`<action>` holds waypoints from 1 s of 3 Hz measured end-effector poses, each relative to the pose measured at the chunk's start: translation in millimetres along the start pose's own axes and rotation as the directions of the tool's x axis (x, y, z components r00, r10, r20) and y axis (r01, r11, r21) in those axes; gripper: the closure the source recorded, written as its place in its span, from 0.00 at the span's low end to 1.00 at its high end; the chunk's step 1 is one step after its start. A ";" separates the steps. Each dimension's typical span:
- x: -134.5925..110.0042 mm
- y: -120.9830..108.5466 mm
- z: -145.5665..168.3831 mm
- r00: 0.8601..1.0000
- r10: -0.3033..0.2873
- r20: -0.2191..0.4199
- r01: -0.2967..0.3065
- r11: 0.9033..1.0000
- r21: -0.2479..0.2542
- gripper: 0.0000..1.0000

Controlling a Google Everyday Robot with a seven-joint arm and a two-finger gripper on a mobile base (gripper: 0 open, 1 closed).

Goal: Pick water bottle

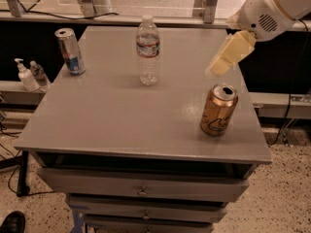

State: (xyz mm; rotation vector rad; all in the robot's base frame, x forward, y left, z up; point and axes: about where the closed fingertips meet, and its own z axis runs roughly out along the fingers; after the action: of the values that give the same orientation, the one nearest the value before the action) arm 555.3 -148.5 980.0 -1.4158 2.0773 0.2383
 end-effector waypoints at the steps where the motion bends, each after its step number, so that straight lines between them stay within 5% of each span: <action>1: -41.2 2.3 13.2 0.993 0.015 0.118 -0.009 0.999 -0.049 0.00; 3: -91.6 34.5 46.1 0.946 -0.005 0.325 0.015 0.999 -0.029 0.00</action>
Offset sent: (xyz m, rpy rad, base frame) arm 0.0094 0.1181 0.0052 0.3638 -0.1423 0.0805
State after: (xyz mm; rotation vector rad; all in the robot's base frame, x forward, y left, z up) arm 564.4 -41.2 989.1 -1.3053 1.8019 0.4699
